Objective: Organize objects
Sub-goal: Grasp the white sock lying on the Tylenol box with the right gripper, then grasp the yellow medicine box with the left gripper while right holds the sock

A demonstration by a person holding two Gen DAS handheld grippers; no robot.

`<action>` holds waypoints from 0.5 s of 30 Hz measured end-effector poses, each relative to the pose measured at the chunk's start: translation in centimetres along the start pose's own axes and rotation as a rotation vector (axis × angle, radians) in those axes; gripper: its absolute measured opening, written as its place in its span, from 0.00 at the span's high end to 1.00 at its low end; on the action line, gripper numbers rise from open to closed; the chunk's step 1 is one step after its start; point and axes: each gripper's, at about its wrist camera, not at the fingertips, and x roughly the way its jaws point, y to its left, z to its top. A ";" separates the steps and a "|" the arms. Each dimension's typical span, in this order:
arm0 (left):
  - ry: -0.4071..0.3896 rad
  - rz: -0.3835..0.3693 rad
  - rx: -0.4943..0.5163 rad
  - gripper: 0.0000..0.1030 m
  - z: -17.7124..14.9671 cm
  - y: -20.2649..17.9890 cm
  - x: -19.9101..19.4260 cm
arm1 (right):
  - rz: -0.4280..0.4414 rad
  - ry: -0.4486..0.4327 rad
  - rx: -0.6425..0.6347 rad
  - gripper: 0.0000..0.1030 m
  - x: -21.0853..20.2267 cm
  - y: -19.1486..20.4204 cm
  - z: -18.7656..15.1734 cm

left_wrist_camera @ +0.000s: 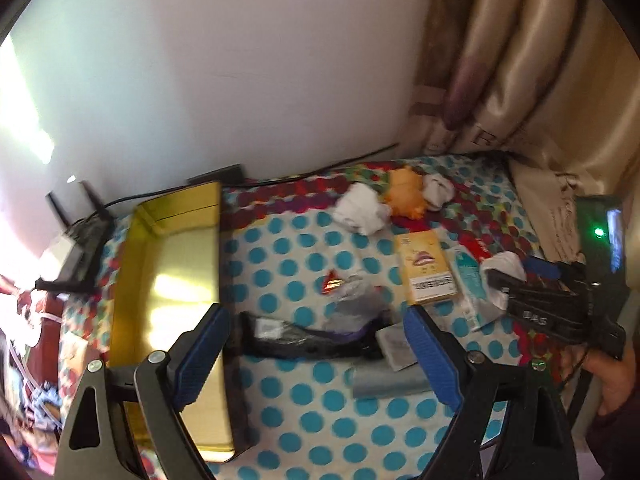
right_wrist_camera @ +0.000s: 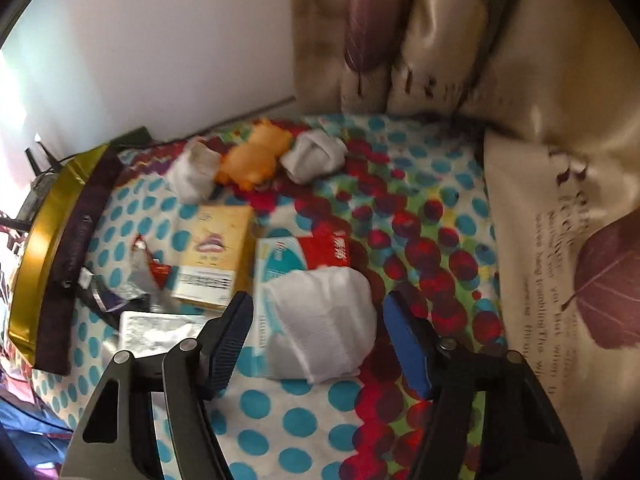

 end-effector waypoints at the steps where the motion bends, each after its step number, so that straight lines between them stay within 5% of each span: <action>1: 0.013 0.006 0.006 0.12 0.1 -0.5 0.5 | 0.009 0.004 0.002 0.37 0.5 -0.3 0.0; 5: 0.058 -0.024 0.031 0.12 0.4 -2.1 2.6 | 0.028 0.033 -0.019 0.42 2.1 -0.6 -0.2; 6: 0.064 -0.045 0.049 0.12 0.5 -2.4 3.0 | 0.033 0.034 -0.027 0.57 2.4 -0.5 -0.2; 15: 0.092 -0.042 0.111 0.12 2.6 -7.0 7.2 | 0.104 -0.036 -0.005 0.59 -0.1 -2.1 -0.5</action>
